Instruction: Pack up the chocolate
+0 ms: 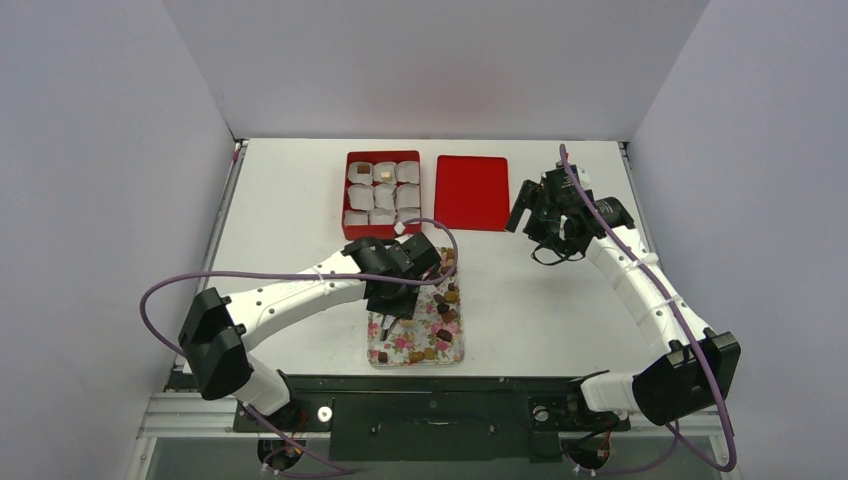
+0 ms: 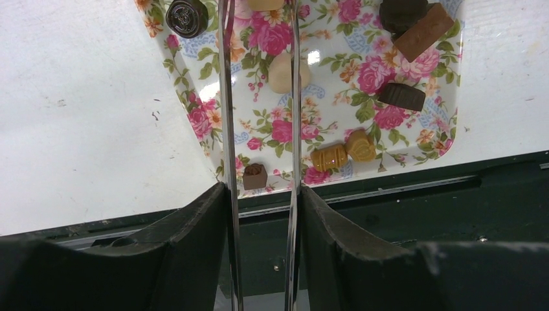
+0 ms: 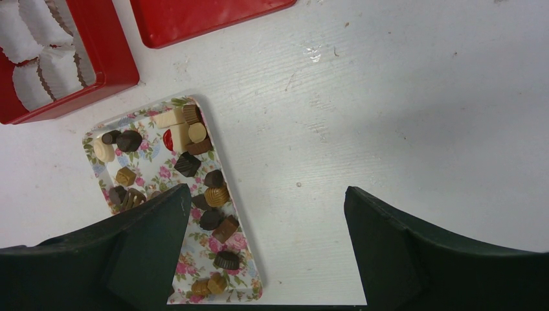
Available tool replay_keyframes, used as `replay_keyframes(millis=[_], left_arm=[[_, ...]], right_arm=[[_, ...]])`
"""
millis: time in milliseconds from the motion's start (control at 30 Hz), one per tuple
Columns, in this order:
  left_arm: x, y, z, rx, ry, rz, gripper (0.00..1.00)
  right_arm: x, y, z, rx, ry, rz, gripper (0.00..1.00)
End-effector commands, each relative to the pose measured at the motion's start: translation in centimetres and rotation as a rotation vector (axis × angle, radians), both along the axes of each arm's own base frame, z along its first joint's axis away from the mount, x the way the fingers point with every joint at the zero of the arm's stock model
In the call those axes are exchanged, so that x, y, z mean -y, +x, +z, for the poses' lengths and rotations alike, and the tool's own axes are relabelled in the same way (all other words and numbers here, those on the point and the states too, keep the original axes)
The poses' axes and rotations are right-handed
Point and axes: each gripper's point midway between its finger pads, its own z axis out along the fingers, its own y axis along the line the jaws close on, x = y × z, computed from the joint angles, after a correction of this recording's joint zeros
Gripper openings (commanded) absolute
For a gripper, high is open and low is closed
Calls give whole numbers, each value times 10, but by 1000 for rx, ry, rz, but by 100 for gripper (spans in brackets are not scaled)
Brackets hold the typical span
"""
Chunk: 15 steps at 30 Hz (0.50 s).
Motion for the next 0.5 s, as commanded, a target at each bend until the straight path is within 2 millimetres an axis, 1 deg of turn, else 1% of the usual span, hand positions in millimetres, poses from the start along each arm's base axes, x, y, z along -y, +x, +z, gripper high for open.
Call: replay_keyframes(millis=[0, 367, 467], left_arm=[[14, 10, 11, 33, -47, -15, 40], [14, 10, 21, 39, -50, -22, 35], [15, 12, 27, 52, -58, -20, 34]], right_arm=[[0, 4, 15, 65, 22, -2, 84], [0, 4, 14, 60, 20, -3, 84], [-1, 5, 14, 61, 20, -2, 84]])
